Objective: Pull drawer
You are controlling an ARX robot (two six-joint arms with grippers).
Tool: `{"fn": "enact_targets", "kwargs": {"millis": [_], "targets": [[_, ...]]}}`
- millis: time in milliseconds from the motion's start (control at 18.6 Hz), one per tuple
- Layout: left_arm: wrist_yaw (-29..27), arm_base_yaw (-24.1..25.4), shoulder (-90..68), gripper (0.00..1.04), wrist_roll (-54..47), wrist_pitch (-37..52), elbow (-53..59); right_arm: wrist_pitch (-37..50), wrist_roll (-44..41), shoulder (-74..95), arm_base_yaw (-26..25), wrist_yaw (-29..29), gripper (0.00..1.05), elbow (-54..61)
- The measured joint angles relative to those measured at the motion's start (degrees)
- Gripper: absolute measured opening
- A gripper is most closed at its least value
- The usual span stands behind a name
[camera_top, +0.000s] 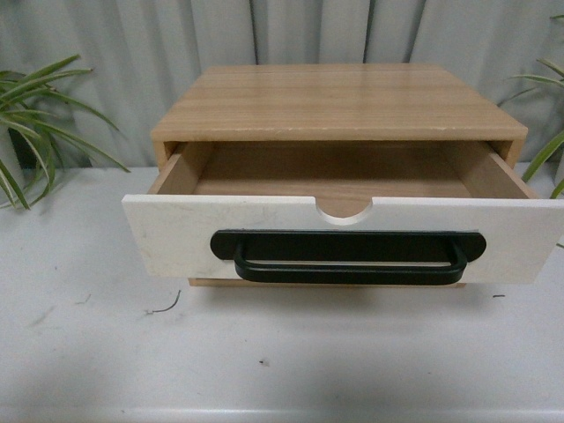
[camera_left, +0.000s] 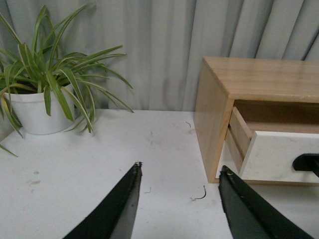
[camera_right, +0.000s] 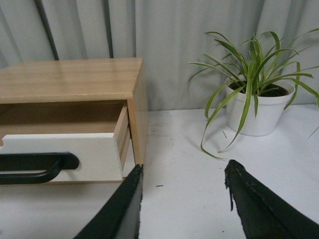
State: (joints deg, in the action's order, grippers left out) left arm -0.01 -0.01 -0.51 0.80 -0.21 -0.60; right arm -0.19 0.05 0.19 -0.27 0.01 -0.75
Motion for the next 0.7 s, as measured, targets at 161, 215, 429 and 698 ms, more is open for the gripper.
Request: {"fn": "enact_targets", "kwargs": {"millis": [161, 215, 429, 698], "targets": [[0.0, 0.0, 0.0, 0.84, 0.0, 0.0, 0.0, 0.0, 0.0, 0.0, 0.0, 0.0, 0.84, 0.0], [0.0, 0.0, 0.0, 0.95, 0.0, 0.0, 0.0, 0.0, 0.0, 0.0, 0.0, 0.0, 0.97, 0.0], [0.0, 0.0, 0.0, 0.98, 0.0, 0.0, 0.0, 0.0, 0.0, 0.0, 0.0, 0.0, 0.98, 0.0], [0.0, 0.0, 0.0, 0.98, 0.0, 0.0, 0.0, 0.0, 0.0, 0.0, 0.0, 0.0, 0.98, 0.0]]}}
